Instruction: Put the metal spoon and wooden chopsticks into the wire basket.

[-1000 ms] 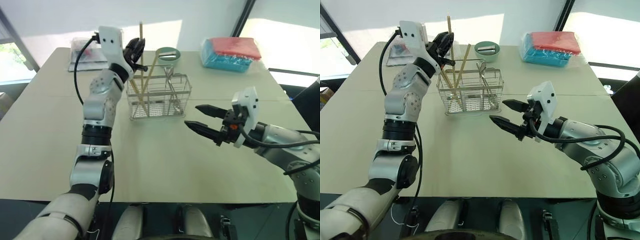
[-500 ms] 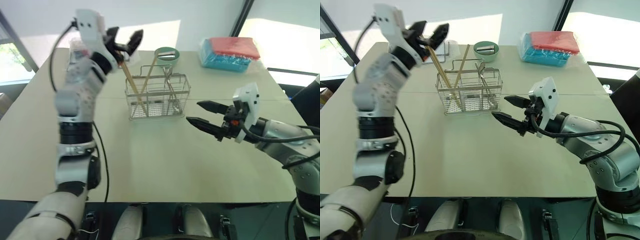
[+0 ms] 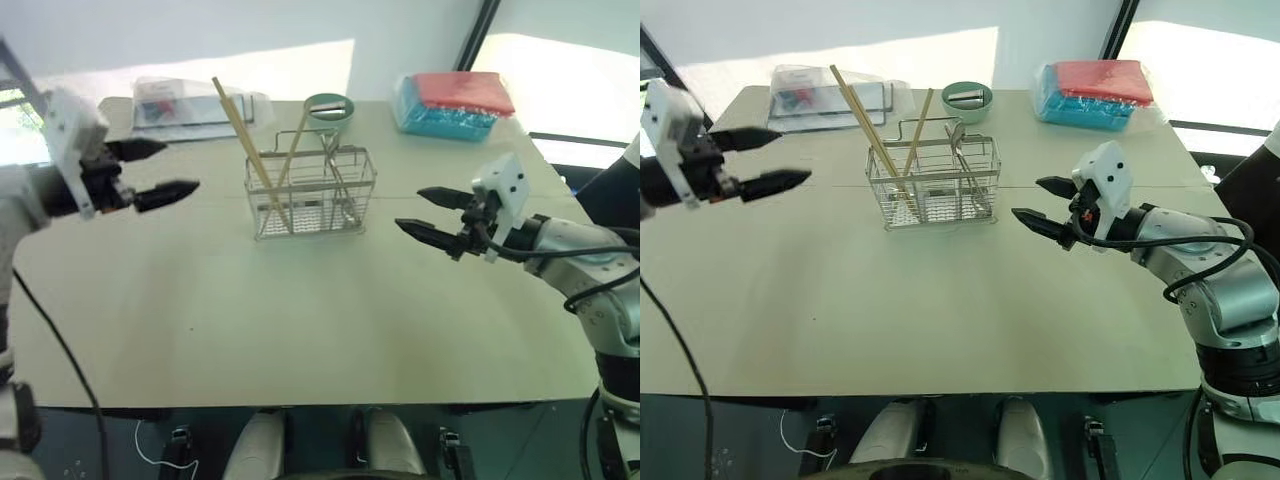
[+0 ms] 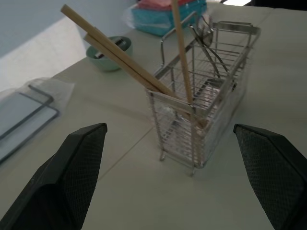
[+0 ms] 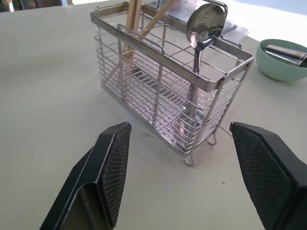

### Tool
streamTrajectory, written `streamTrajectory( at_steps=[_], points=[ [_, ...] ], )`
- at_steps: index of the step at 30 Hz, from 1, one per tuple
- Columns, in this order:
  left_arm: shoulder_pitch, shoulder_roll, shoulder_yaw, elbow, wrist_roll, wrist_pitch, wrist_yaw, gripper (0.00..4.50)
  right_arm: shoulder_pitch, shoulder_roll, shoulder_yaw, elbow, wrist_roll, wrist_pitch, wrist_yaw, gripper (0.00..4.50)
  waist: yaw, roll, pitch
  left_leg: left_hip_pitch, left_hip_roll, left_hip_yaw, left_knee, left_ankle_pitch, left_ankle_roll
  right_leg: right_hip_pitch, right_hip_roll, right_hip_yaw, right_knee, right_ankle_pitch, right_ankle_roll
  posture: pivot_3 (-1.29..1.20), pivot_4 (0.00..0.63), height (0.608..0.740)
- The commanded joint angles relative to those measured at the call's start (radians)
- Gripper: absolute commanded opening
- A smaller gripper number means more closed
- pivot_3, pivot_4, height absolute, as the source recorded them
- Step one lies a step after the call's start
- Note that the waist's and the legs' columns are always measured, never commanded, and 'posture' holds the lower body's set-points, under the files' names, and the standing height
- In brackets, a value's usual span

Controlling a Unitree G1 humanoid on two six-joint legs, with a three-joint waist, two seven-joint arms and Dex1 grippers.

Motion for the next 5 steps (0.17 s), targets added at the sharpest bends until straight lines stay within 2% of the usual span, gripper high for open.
streamTrajectory(
  at_steps=[1, 5],
  points=[
    [0.043, 0.017, 0.088, -0.092, -0.037, 0.004, 0.004, 4.47, -0.017, -0.006, -0.02, -0.003, -0.008, -0.031, 0.038, 3.4, 0.0, 0.0, 0.0, 0.0, 0.0, 0.0, 0.0, 0.0, 0.0, 0.0, 0.0, 0.0, 0.0, 0.0, 0.0, 0.0, 0.15, 0.667],
    [0.086, 0.011, 0.13, -0.143, -0.051, 0.026, 0.045, 4.47, -0.039, 0.019, -0.021, -0.014, 0.01, -0.016, 0.043, 3.4, -0.003, 0.0, 0.0, 0.0, 0.0, 0.0, 0.0, 0.0, 0.0, 0.002, 0.0, 0.0, 0.0, 0.0, 0.0, 0.0, 0.15, 0.667]
  ],
)
